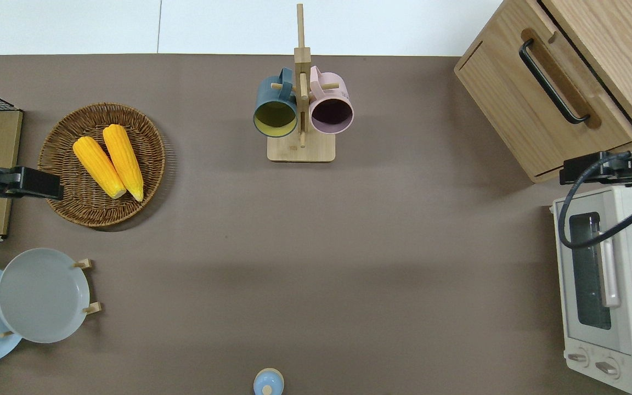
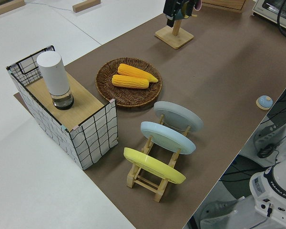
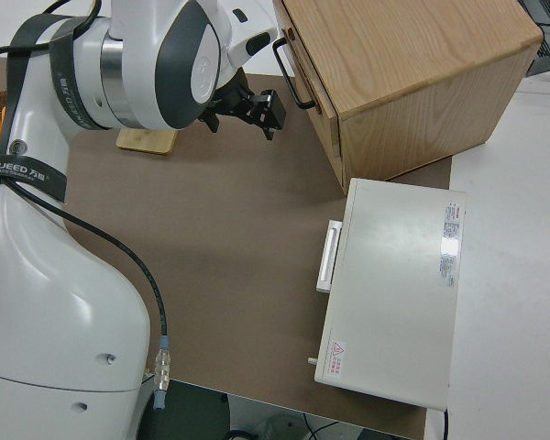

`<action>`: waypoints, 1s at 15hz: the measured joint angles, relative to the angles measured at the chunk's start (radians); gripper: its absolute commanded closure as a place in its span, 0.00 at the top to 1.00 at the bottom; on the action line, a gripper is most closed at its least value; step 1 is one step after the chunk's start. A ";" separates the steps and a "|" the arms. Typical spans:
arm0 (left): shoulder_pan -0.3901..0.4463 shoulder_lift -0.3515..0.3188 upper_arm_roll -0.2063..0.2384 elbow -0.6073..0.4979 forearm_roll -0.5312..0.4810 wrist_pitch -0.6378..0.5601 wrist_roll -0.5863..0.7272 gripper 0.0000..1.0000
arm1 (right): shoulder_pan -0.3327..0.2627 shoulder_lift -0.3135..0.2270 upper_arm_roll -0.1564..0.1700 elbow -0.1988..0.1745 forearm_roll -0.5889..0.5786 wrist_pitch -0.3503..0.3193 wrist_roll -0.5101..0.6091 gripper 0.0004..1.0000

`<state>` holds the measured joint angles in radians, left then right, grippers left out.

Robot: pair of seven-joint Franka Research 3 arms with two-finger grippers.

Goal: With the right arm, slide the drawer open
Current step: 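Raise the right arm from its rest pose toward the wooden drawer unit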

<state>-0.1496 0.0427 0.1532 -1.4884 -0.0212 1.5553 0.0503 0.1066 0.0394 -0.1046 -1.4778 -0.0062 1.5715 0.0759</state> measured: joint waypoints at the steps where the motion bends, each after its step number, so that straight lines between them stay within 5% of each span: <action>1: 0.000 0.000 0.000 0.000 0.000 0.000 0.000 1.00 | 0.000 0.007 0.000 0.005 0.000 0.000 0.000 0.98; 15: 0.000 0.000 0.000 0.000 0.000 0.000 0.000 1.00 | 0.006 0.034 0.008 0.006 0.000 -0.001 0.000 0.98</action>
<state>-0.1496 0.0427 0.1532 -1.4884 -0.0212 1.5553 0.0503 0.1124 0.0737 -0.0971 -1.4718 -0.0060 1.5710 0.0756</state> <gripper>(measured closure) 0.000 0.018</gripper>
